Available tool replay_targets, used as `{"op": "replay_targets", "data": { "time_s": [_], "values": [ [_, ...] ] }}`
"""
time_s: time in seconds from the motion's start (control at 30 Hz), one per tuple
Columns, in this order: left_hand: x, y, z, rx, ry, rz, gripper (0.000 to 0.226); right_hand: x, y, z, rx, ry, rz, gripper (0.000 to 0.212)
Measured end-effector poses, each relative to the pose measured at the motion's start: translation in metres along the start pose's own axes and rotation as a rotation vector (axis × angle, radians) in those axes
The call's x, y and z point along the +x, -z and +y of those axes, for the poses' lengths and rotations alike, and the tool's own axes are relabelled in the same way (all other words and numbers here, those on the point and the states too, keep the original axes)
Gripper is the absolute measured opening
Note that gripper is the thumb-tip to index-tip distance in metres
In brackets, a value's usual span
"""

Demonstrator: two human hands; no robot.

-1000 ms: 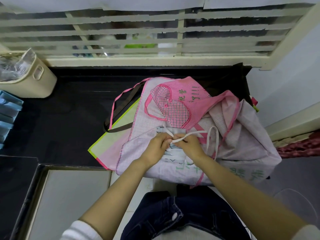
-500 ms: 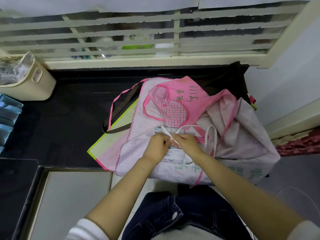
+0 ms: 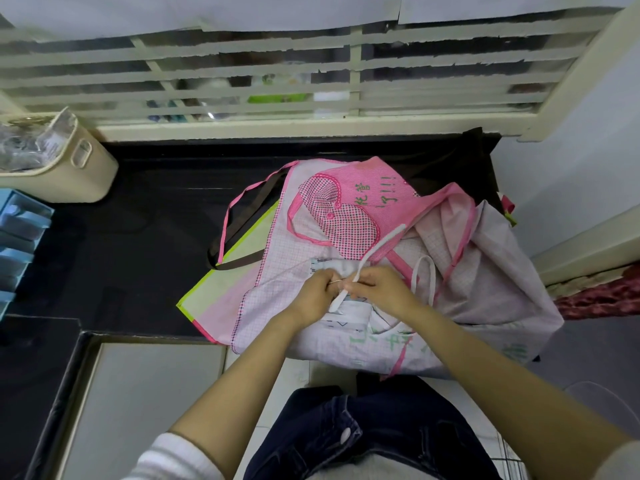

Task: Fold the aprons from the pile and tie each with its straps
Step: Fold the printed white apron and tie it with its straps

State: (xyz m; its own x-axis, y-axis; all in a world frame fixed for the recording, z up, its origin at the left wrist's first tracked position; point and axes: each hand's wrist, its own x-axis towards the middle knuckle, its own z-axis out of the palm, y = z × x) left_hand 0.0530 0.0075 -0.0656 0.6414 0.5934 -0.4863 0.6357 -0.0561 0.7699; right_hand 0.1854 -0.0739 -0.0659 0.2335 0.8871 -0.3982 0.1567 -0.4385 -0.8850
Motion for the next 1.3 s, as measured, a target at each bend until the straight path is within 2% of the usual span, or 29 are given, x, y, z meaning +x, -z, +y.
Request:
{"op": "replay_targets", "data": {
  "time_s": [0.03,0.13,0.27,0.4,0.5,0.7,0.8,0.93,1.0,1.1,1.2,1.3],
  "values": [
    [0.000,0.000,0.001,-0.015,0.019,-0.006,0.024,0.001,0.000,-0.001,-0.069,0.040,0.030,0.017],
    [-0.002,-0.001,0.003,-0.044,0.052,0.029,0.029,0.006,-0.005,-0.004,-0.195,0.114,0.176,0.043],
    [-0.008,-0.004,0.006,-0.187,0.106,0.121,0.033,0.008,-0.019,-0.004,-0.132,0.104,0.322,0.017],
    [-0.009,-0.007,0.009,-0.175,0.185,0.216,0.038,0.004,-0.024,0.005,0.046,0.099,0.391,0.027],
    [-0.006,-0.008,0.016,-0.232,0.223,0.215,0.044,0.001,-0.023,0.006,0.169,0.064,0.408,0.021],
    [0.000,-0.010,0.024,-0.577,0.337,0.238,0.015,-0.002,-0.023,0.002,0.292,0.058,0.355,0.013],
    [0.001,-0.010,0.028,-0.672,0.386,0.292,0.019,0.001,-0.023,-0.002,0.272,0.039,0.334,0.007],
    [0.000,-0.009,0.033,-0.807,0.512,0.339,0.023,0.005,-0.023,-0.001,0.208,-0.066,0.369,0.022],
    [0.002,-0.010,0.035,-0.827,0.575,0.358,0.024,0.007,-0.024,-0.001,0.209,-0.135,0.379,0.023],
    [0.000,-0.008,0.037,-0.821,0.633,0.439,0.026,0.008,-0.021,0.002,0.194,-0.268,0.430,0.037],
    [-0.004,-0.006,0.030,-0.802,0.653,0.515,0.032,0.004,-0.012,0.017,0.159,-0.391,0.475,0.033],
    [-0.009,-0.011,0.024,-0.786,0.628,0.493,0.034,-0.001,-0.010,0.024,0.155,-0.432,0.483,0.025]
  ]
}}
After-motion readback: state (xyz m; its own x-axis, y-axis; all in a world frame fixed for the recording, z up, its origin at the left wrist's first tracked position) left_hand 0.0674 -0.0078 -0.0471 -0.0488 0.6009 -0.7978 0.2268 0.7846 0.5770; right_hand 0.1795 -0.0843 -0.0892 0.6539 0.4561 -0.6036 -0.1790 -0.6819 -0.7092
